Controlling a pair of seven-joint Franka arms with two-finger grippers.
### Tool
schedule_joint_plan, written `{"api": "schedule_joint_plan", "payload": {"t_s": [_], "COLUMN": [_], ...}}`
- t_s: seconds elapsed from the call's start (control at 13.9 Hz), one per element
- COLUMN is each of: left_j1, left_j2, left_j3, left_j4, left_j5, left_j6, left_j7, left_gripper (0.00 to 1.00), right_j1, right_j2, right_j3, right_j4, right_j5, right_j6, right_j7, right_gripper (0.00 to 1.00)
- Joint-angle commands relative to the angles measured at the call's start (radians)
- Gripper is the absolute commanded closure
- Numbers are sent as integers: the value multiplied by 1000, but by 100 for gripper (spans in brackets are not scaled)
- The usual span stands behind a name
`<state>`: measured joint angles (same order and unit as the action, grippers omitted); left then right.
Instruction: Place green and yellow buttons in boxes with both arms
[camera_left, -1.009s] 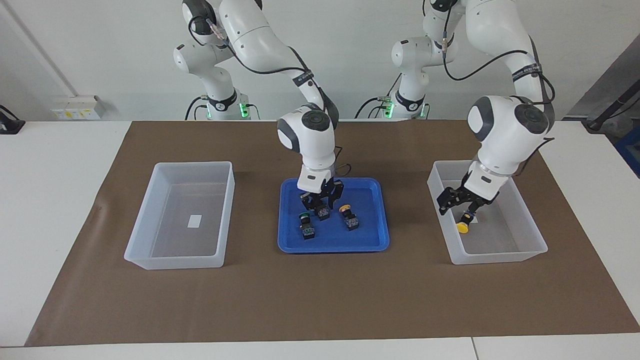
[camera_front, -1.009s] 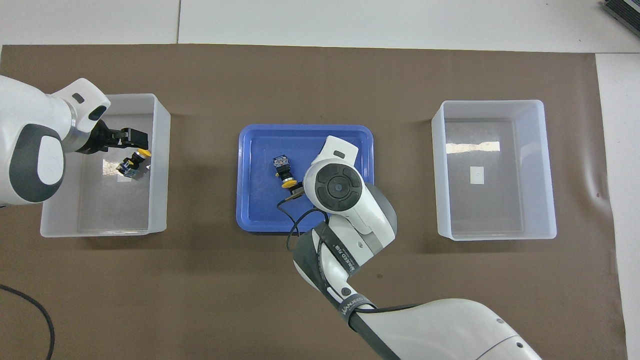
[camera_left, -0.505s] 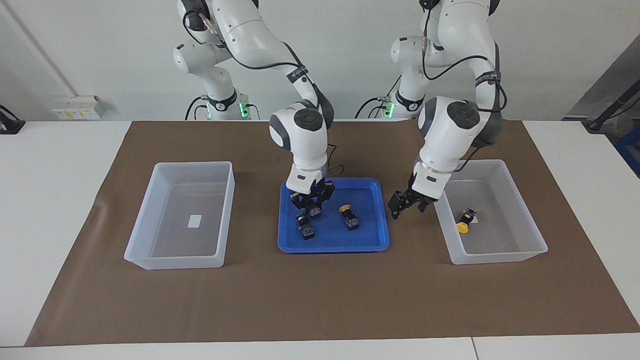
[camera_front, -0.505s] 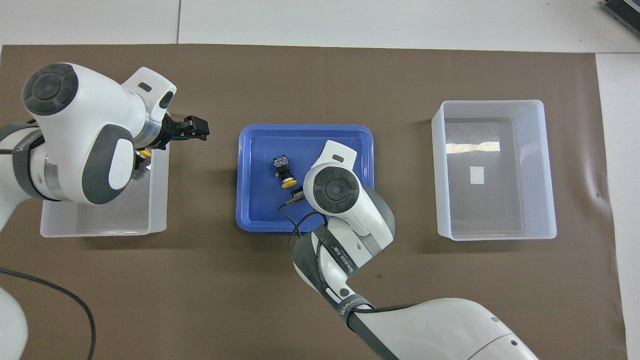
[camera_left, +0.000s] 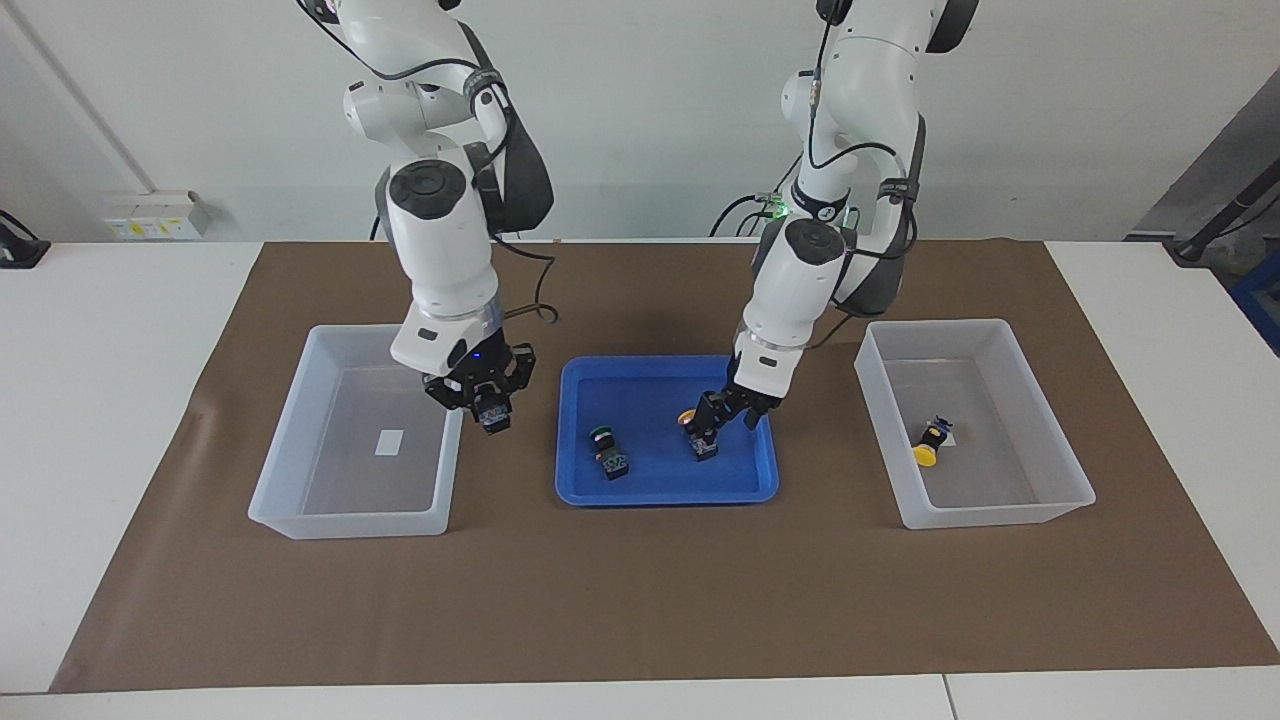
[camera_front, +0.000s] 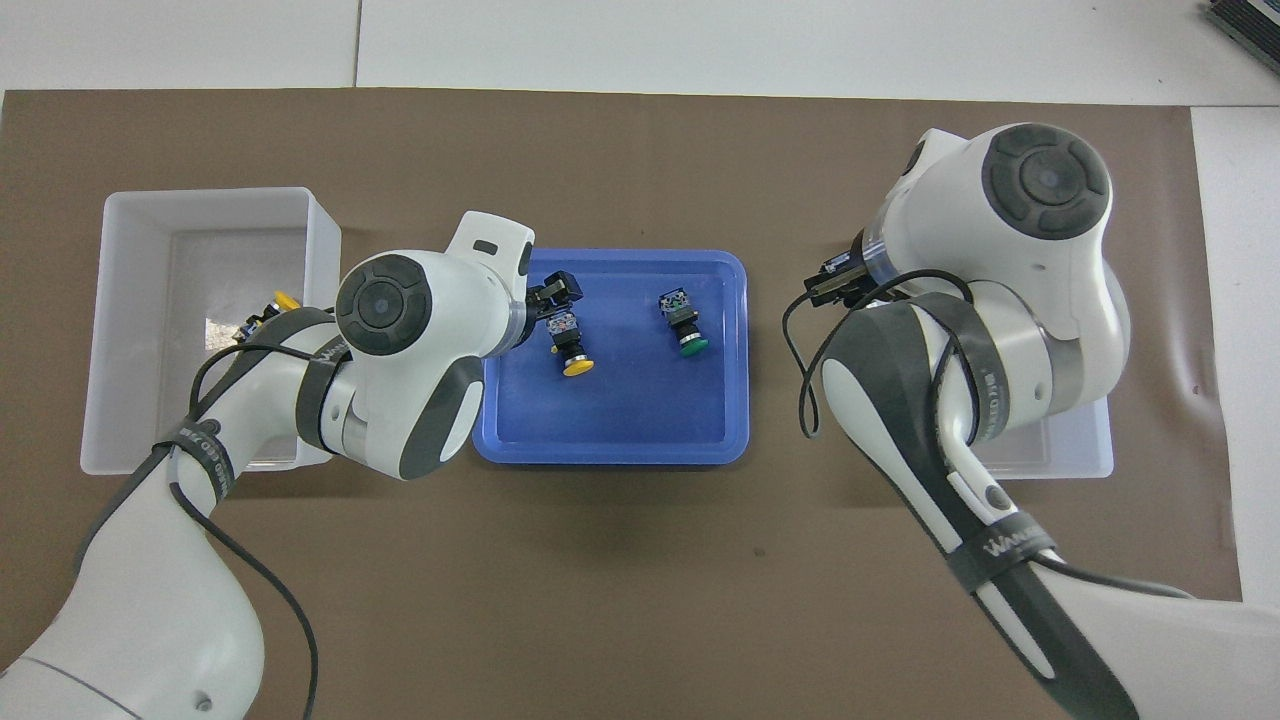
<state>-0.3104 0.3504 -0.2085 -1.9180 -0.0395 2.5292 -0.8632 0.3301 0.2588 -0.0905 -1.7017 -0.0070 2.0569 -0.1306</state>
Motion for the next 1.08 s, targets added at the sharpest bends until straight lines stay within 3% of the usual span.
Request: {"api": "schedule_joint_plan", "payload": {"t_s": [0.0, 0.29, 0.5, 0.65, 0.94, 1.01], "left_j1": [-33, -41, -59, -59, -59, -59], "left_j2": [34, 45, 61, 62, 61, 61], "left_j3": [17, 17, 17, 17, 18, 18], "left_j4": [-4, -38, -91, -91, -88, -84], "left_j5": [-17, -17, -17, -17, -17, -17], "left_j6": [66, 111, 199, 201, 189, 183], "left_j7": [-19, -16, -16, -17, -16, -16], "left_gripper": [17, 17, 22, 33, 84, 92], "right_j1": [-72, -163, -201, -218, -253, -258], "right_j2": [10, -3, -1, 2, 16, 17], "right_j3": [15, 15, 15, 15, 15, 15], "right_j4": [-12, -136, -196, -217, -283, -286], "right_j5": [21, 22, 22, 22, 22, 24], "right_j6": [5, 132, 184, 212, 313, 318], "right_j7": [-125, -292, -308, -333, -359, -359], "right_gripper": [100, 100, 100, 100, 100, 100]}}
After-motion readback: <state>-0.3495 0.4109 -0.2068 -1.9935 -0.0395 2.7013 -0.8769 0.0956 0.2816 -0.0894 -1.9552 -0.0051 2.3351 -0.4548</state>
